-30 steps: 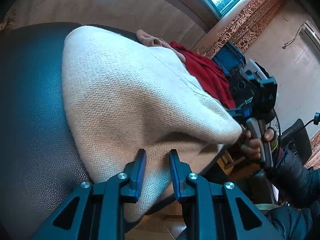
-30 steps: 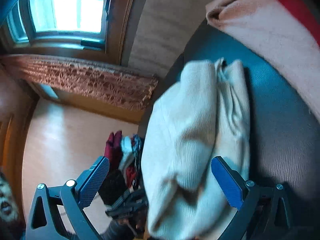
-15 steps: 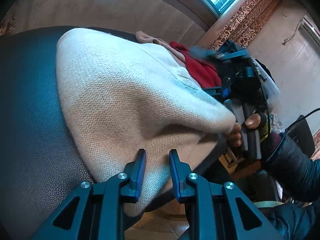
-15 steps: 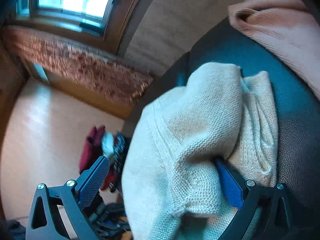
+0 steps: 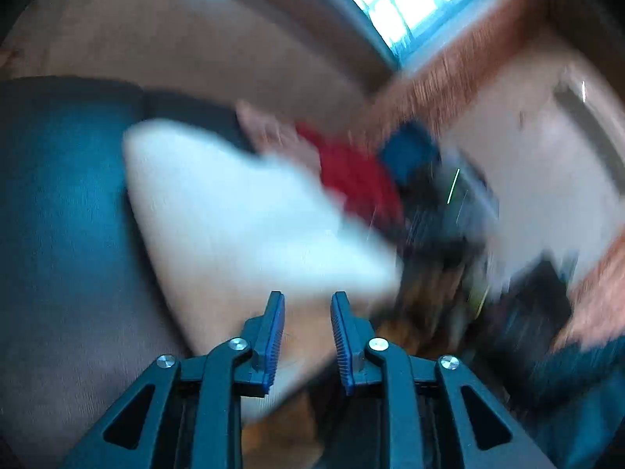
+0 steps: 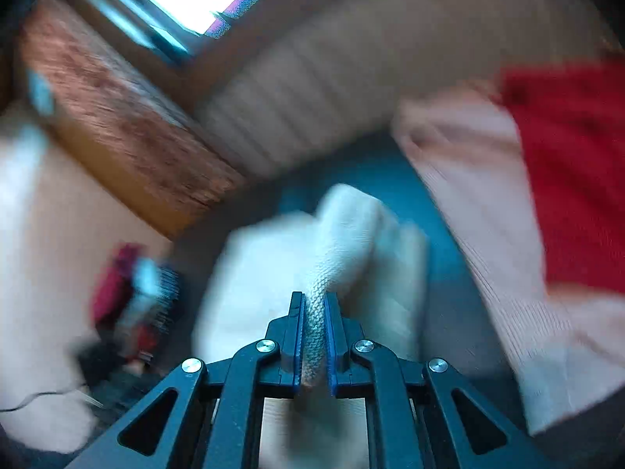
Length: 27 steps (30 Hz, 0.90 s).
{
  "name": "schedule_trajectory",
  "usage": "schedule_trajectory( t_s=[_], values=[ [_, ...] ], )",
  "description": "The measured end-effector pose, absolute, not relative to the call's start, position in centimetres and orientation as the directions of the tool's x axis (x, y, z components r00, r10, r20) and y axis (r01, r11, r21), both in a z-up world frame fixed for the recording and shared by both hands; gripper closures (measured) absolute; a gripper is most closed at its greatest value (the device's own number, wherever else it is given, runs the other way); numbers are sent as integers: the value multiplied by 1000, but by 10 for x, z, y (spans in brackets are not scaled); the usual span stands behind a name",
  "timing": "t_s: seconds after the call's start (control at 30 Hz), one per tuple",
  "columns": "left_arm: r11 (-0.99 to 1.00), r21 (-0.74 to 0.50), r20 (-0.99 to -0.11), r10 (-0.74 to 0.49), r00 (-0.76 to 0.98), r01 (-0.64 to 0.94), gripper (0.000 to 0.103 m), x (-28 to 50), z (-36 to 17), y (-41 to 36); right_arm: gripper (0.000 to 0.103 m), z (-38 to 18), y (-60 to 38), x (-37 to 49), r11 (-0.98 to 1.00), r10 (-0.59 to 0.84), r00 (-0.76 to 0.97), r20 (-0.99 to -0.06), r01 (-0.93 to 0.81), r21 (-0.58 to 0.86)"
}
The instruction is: Fold clothes
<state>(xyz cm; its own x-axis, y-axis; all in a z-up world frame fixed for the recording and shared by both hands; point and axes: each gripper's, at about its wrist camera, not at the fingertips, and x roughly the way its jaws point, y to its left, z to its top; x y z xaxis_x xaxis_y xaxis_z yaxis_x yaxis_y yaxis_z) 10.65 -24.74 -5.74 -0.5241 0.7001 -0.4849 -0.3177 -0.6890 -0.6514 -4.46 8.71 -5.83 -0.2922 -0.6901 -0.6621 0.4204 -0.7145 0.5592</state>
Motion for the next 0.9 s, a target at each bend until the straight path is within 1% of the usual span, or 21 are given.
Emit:
schedule_trajectory(
  t_s=[0.03,0.1,0.17,0.2,0.23,0.27,0.3,0.33,0.37,0.4,0.47,0.57,0.67,0.77,0.8,0.87,0.9],
  values=[
    [-688,-668,-462,683,-565,-285,72,97,-52,-254,93,-75,90,-45,-729,-674,-278,-684,396,558],
    [-727,-652,-483,617,-621,-215,71,70,-54,-253,93,-100,97,-46,-742,-664,-276,-695,355,569],
    [-769,-612,-545,579,-607,-184,71,43,-64,-240,91,-97,105,-47,-720,-694,-314,-649,338,606],
    [-797,-577,-590,557,-584,-176,71,30,-71,-231,86,-91,110,-48,-702,-712,-323,-624,353,618],
    [-823,-542,-633,533,-562,-170,71,18,-78,-222,85,-83,115,-47,-673,-739,-321,-592,380,634],
    [-830,-531,-639,526,-561,-174,72,13,-80,-218,77,-74,120,-45,-642,-766,-310,-563,411,647],
    [-836,-520,-644,520,-561,-178,72,8,-83,-215,57,-65,124,-41,-608,-792,-287,-539,448,655],
    [-833,-523,-640,524,-562,-181,72,4,-81,-215,32,-55,127,-35,-572,-815,-255,-520,489,658],
    [-829,-528,-638,531,-558,-184,72,1,-80,-214,24,-47,128,-26,-539,-831,-210,-515,534,652],
    [-825,-534,-636,537,-554,-187,72,-2,-79,-213,20,-41,127,-17,-511,-837,-162,-523,573,641],
    [-821,-537,-639,546,-542,-194,72,-8,-77,-208,19,-34,121,1,-461,-830,-68,-553,641,613],
    [-830,-515,-649,541,-534,-215,72,-1,-77,-190,20,-42,113,14,-402,-805,21,-593,716,571],
    [-837,-496,-657,535,-531,-230,72,3,-73,-183,20,-53,74,17,-328,-758,115,-642,784,527],
    [-835,-487,-657,544,-522,-257,72,4,-65,-184,20,-80,40,7,-251,-702,246,-668,792,556],
    [-837,-476,-661,542,-519,-268,72,4,-64,-182,20,-87,30,3,-216,-692,304,-655,778,590],
    [-841,-454,-670,540,-510,-293,72,3,-61,-175,20,-90,14,-6,-120,-685,458,-567,697,707],
    [-844,-435,-682,537,-496,-314,72,3,-61,-170,19,-89,12,-6,-67,-667,544,-509,637,768]
  ],
)
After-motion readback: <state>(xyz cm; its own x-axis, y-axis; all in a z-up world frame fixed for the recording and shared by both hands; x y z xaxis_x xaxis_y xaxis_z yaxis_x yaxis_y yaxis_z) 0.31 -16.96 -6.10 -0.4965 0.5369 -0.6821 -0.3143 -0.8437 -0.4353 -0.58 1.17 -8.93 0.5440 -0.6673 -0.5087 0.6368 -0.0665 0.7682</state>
